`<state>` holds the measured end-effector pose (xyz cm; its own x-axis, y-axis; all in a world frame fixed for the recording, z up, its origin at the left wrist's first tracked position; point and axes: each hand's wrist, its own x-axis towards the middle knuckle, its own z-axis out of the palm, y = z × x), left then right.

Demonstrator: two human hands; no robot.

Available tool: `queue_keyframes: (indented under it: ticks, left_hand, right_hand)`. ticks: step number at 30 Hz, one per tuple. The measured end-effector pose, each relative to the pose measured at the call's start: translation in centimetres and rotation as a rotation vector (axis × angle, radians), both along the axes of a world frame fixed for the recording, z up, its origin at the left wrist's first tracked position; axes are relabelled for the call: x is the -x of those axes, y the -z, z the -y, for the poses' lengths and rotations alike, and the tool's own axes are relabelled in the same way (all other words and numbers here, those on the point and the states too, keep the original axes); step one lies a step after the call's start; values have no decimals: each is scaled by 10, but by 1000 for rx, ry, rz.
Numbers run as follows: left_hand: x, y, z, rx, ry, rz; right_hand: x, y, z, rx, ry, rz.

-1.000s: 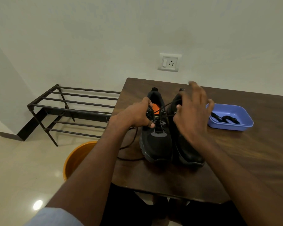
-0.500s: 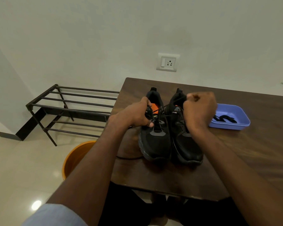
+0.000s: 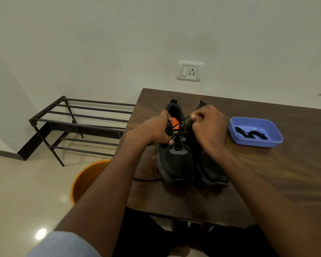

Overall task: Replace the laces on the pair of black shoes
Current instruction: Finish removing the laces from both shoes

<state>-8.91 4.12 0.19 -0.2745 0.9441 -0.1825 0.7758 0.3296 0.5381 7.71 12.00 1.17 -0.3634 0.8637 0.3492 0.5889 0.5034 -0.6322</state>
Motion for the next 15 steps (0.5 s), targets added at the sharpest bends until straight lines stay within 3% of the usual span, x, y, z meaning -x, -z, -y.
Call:
queue_keyframes:
  ticks: [5, 10, 15]
  left_hand:
    - [-1, 1, 0, 0, -8, -2]
    - [-2, 1, -1, -12, 7, 13]
    - [-4, 1, -1, -27, 14, -3]
  right_hand:
    - [-11, -8, -1, 178, 180, -77]
    - [3, -9, 4, 718, 245, -761]
    - [11, 5, 2, 1185, 105, -1184]
